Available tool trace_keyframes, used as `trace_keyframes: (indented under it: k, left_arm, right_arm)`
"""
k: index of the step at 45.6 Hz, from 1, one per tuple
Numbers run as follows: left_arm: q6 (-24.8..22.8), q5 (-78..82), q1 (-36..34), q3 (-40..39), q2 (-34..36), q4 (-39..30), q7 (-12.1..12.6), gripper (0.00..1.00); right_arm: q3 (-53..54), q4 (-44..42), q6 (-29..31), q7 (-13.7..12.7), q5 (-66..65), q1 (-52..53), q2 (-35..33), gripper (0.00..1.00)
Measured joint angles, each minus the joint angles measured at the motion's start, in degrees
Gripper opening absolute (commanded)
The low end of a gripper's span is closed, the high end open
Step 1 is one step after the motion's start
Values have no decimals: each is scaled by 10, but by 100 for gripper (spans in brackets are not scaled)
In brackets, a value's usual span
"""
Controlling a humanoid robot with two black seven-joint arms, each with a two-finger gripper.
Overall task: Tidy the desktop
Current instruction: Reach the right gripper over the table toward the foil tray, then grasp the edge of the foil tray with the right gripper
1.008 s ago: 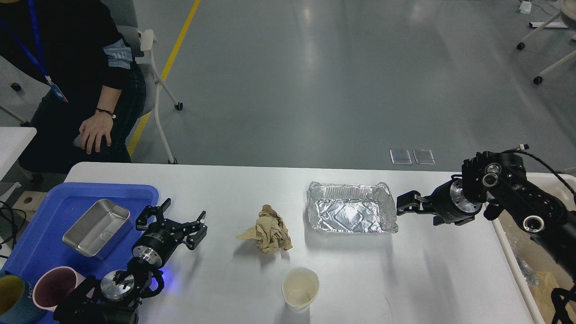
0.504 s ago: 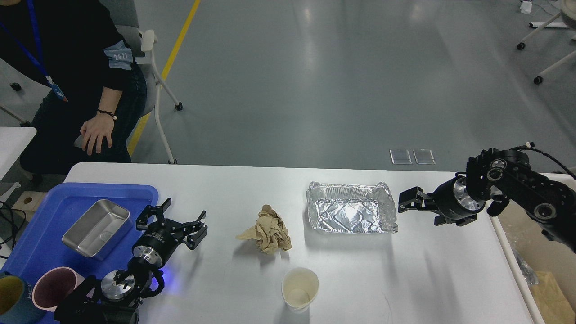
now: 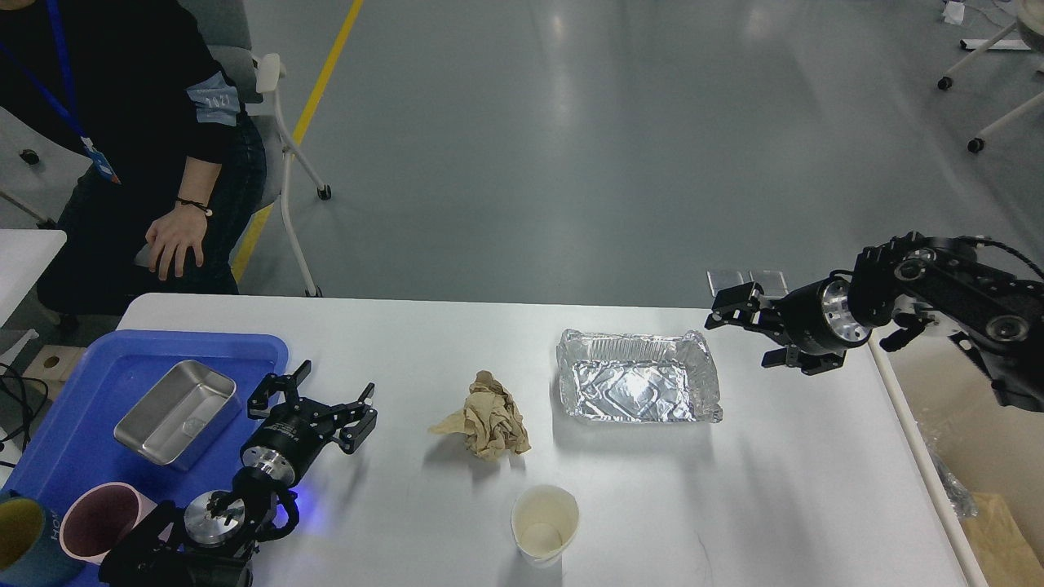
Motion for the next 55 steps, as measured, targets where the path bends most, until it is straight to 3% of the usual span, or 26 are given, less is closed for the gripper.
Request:
trace_keyframes:
  k: [10, 19, 29, 49, 55]
  left_arm:
    - [0, 0, 0, 0, 0, 0, 0, 100]
    - [0, 0, 0, -1, 0, 0, 0, 100]
    - [0, -1, -1, -1, -1, 0, 0, 100]
    - [0, -1, 1, -1, -1, 1, 1, 100]
    - [-1, -2, 3, -1, 1, 1, 1, 100]
  right_arm:
    - [28, 2, 24, 12, 0, -29, -3, 100]
    - [-61, 2, 22, 17, 0, -2, -4, 100]
    - [-170, -8, -36, 19, 0, 33, 8, 100]
    - [-187, -87, -96, 24, -3, 36, 88, 100]
    - [-204, -90, -113, 43, -3, 37, 106, 100]
